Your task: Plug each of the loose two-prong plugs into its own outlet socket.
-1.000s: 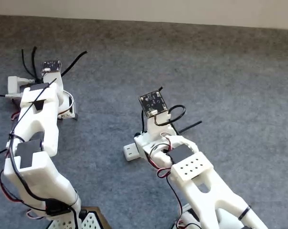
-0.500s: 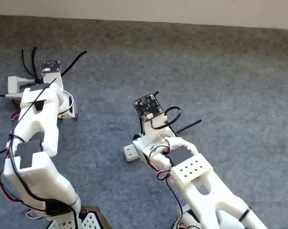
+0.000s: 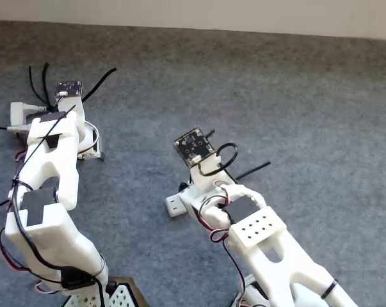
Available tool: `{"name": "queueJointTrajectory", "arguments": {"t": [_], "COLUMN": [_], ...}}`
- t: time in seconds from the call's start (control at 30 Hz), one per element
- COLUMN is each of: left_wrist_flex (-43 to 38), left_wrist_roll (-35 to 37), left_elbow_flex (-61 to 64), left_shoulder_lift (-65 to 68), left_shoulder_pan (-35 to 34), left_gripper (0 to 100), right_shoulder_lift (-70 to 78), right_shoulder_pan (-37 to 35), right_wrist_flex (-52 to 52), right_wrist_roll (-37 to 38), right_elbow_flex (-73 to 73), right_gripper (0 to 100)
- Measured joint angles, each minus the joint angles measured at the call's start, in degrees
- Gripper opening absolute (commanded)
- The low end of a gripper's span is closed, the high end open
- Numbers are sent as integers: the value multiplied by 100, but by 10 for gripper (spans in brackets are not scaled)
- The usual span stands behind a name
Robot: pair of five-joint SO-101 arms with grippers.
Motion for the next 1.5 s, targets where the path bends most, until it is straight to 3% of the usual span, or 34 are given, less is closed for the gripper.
{"name": "queueJointTrajectory", "arguments": {"t": [0.27, 0.47, 0.67, 1.5], "left_wrist_flex": [0, 0, 0, -44], "left_wrist_roll": [0, 0, 0, 0], "left_elbow_flex": [0, 0, 9, 0], "left_shoulder_lift": [0, 0, 0, 132], "left_shoulder_pan": [0, 0, 0, 0], "left_gripper": [164, 164, 164, 164], "right_shoulder_lift": [9, 62, 1178, 1934], "right_shoulder_pan": [-281, -352, -378, -132], "right_wrist_flex": [1495, 1574, 1327, 2919], "right_wrist_roll": [457, 501, 501, 466], "right_elbow_flex": [-510, -396, -580, -3007], "right_gripper": [5, 5, 5, 5]}}
